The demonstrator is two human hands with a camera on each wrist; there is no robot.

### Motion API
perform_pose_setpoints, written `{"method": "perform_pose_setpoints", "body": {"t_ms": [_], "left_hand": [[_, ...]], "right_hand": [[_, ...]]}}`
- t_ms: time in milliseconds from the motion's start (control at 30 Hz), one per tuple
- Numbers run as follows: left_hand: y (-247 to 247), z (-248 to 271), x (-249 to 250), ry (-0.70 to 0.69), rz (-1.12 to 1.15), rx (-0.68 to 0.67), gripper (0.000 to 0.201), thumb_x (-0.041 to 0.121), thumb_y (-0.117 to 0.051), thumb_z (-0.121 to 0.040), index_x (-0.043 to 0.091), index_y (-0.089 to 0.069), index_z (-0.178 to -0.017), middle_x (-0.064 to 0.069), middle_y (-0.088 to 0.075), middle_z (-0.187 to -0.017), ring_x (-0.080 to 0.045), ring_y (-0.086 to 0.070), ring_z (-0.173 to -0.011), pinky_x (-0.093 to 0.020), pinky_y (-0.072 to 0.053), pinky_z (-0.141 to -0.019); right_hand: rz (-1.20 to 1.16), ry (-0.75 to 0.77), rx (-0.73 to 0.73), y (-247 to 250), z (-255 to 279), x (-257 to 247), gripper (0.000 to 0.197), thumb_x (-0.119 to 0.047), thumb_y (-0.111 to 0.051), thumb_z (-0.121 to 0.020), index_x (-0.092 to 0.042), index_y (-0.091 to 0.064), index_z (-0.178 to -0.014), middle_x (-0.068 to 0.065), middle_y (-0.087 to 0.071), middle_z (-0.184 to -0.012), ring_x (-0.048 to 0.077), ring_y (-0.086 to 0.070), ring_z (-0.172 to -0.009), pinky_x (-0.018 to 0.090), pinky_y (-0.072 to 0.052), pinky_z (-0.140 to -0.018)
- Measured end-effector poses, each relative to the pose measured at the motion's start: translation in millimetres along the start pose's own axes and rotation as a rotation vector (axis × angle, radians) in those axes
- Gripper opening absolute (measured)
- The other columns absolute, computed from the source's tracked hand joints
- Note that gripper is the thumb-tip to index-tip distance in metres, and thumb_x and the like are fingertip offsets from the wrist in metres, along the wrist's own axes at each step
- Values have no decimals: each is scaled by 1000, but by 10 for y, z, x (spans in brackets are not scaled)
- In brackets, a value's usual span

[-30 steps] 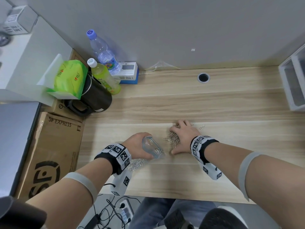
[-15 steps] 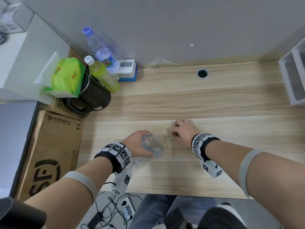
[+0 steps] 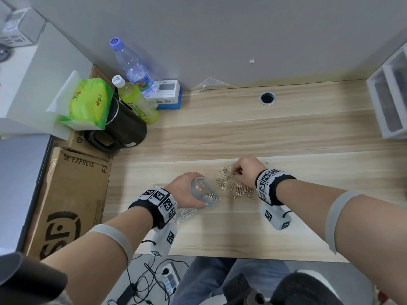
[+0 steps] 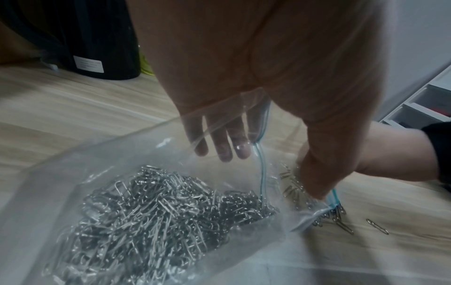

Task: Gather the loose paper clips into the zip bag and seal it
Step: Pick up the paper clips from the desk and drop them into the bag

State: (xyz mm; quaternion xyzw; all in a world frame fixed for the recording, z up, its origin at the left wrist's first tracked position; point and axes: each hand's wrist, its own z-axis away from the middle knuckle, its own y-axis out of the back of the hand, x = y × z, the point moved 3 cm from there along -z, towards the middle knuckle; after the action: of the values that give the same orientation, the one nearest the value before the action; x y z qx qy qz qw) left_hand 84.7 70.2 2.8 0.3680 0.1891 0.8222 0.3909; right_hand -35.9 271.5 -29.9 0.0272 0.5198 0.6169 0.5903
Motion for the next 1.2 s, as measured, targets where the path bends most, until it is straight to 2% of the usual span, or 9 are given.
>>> {"method": "perform_pose_setpoints", "body": {"t_ms": [200,333,467,600,700,767,933,1000,1200], "left_hand": [[15,-33,121,-17,30,-2,93,35,-87,-57,24,-46,-139,6,-52,-128,-12,-54,-114,-33,-49,-100],[-21,-70,170,-65,97,-26,65,38,-86,-48,26,-60,-108,5,-68,-96,-7,-65,-81,-33,-59,-75],[-10,-71,240,-115,125,-24,43,23,-88,-55,21,-61,-89,6,-67,-81,-2,-58,-64,-24,-52,-62],[-3,-67,159,-103,136,-22,55,33,-86,-51,31,-61,-100,9,-69,-90,-7,-66,-78,-29,-58,-71],[-7,-66,125,-84,83,-9,83,41,-85,-50,28,-55,-126,7,-62,-113,-11,-62,-100,-32,-55,-88],[-8,-57,108,-70,34,-14,97,45,-84,-52,25,-47,-139,5,-54,-126,-12,-55,-115,-32,-48,-100],[-12,-40,102,-53,4,-37,101,47,-83,-53,26,-42,-143,3,-51,-133,-14,-52,-121,-37,-46,-104],[-20,-29,104,-52,7,-39,99,45,-84,-55,25,-42,-143,3,-51,-133,-14,-52,-121,-37,-46,-104],[-45,-28,104,-55,0,-35,100,46,-84,-54,25,-43,-143,2,-52,-130,-15,-54,-118,-37,-46,-103]], "right_hand": [[-221,23,-51,108,63,-341,12,-16,-72,-80,-20,-78,-90,-8,-72,-92,8,-66,-84,20,-50,-78],[-339,89,-121,-30,165,-708,11,-18,-75,-78,-24,-78,-87,-14,-69,-84,5,-65,-81,19,-52,-78],[-316,169,-186,-169,229,-869,8,-13,-69,-80,-16,-76,-82,-8,-65,-73,8,-57,-68,21,-47,-66],[-389,101,-235,-134,197,-760,19,-4,-68,-80,-15,-78,-93,-13,-69,-75,-5,-61,-61,11,-47,-62],[-345,43,-119,18,130,-507,21,-7,-68,-79,-20,-76,-94,-12,-70,-85,3,-66,-78,20,-50,-76],[-92,-35,0,135,74,-257,32,-13,-67,-80,-21,-68,-110,-4,-65,-106,15,-63,-96,28,-51,-85],[224,-324,78,250,167,371,72,-22,-76,-68,-18,-43,-132,8,-38,-126,25,-38,-118,41,-50,-95],[253,-322,39,204,204,483,79,-27,-77,-63,-22,-40,-133,6,-36,-125,25,-34,-118,41,-50,-92],[115,-157,-86,18,221,378,73,5,-68,-69,-18,-48,-135,5,-41,-127,24,-43,-118,35,-44,-102]]}}
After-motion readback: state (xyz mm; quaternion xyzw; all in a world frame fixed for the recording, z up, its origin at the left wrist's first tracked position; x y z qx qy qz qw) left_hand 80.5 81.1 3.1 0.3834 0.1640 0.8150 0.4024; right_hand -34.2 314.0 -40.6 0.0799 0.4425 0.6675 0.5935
